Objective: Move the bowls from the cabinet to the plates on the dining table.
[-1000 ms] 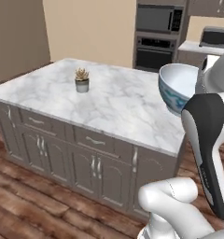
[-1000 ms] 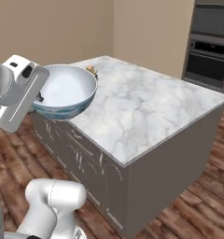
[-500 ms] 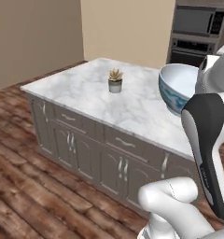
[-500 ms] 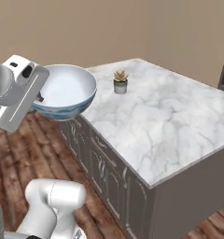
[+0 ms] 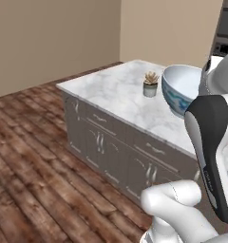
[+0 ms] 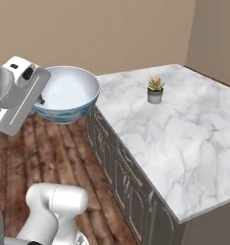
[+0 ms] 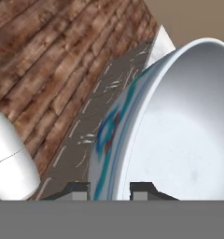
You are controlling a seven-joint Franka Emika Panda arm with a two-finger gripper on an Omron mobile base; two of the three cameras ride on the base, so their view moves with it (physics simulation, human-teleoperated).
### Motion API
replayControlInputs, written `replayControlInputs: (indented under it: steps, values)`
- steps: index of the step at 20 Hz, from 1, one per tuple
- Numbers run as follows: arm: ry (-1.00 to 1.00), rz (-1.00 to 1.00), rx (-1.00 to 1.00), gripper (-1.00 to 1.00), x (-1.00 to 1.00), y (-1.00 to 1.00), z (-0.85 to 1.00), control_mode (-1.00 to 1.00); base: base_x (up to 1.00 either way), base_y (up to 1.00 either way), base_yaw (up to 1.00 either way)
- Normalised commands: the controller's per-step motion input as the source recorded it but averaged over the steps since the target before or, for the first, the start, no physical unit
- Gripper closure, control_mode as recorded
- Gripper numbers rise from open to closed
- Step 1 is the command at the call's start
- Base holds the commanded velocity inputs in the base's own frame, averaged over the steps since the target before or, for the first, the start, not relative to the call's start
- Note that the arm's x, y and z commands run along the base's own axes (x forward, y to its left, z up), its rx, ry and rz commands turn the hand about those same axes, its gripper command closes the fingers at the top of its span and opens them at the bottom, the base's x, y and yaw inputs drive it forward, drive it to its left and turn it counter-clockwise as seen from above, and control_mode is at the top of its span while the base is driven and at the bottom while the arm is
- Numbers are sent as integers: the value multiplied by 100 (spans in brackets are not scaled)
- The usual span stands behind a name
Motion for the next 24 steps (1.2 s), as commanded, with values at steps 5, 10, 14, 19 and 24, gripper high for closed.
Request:
replayControlInputs:
  steps: [5, 10, 14, 19, 24]
  values:
    - [0, 0, 0, 100, 0, 0, 0, 100, 29, 33, 32]
    - [0, 0, 0, 100, 0, 0, 0, 100, 30, 34, 32]
    - [0, 0, 0, 100, 0, 0, 0, 100, 30, 34, 32]
    - [0, 0, 0, 100, 0, 0, 0, 100, 30, 35, 31]
    - [0, 0, 0, 100, 0, 0, 0, 100, 32, 33, 31]
